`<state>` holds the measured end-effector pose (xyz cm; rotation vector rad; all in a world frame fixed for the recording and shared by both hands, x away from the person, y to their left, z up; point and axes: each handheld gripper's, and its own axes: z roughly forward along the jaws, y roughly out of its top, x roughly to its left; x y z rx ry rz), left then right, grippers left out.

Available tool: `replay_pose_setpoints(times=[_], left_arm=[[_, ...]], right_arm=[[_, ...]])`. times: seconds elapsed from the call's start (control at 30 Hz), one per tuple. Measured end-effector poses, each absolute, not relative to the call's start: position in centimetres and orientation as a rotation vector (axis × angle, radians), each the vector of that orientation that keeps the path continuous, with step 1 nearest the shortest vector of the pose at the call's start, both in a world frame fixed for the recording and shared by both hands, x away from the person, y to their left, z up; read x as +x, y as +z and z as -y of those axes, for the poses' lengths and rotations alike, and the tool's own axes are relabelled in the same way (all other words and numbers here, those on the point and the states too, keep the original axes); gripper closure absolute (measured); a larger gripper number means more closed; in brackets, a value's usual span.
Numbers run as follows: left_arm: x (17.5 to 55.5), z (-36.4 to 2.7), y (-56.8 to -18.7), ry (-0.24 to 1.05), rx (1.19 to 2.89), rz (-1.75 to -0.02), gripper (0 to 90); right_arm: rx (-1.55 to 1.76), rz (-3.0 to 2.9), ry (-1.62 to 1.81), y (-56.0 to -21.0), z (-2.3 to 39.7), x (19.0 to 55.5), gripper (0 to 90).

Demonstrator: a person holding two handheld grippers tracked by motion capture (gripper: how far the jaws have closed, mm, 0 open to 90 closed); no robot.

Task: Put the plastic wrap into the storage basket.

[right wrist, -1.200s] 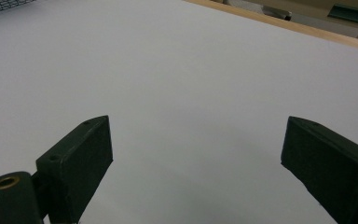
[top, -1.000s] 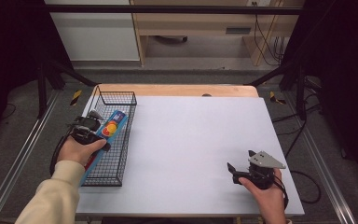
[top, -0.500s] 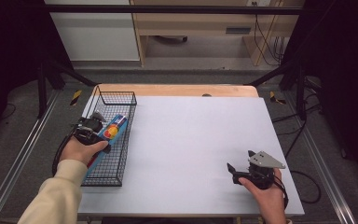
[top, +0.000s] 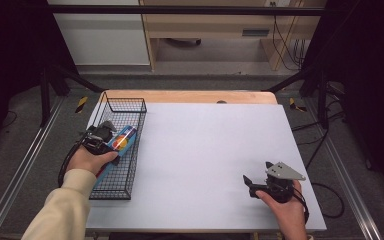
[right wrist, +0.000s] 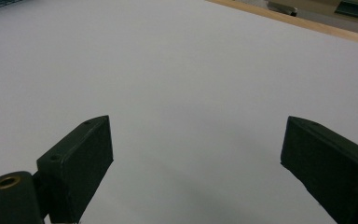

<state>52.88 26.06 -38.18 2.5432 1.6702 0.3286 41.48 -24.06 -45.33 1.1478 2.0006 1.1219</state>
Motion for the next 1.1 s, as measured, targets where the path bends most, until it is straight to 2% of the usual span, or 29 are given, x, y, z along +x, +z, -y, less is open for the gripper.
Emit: replay_pose_setpoints(times=[0.4,0.83,1.1], left_arm=[[52.9,-25.2,-38.4,0.353,2.586,-1.669,31.6],[52.5,-24.9,-38.1,0.46,2.592,-1.609,30.6],[52.1,-25.1,-37.7,0.473,2.566,-1.584,30.2]], right_arm=[[1.144,-2.005,1.124,-45.4,24.0,41.5,9.6],[1.147,-2.012,1.124,-45.4,24.0,41.5,9.6],[1.145,-2.016,1.122,-45.4,24.0,41.5,9.6]])
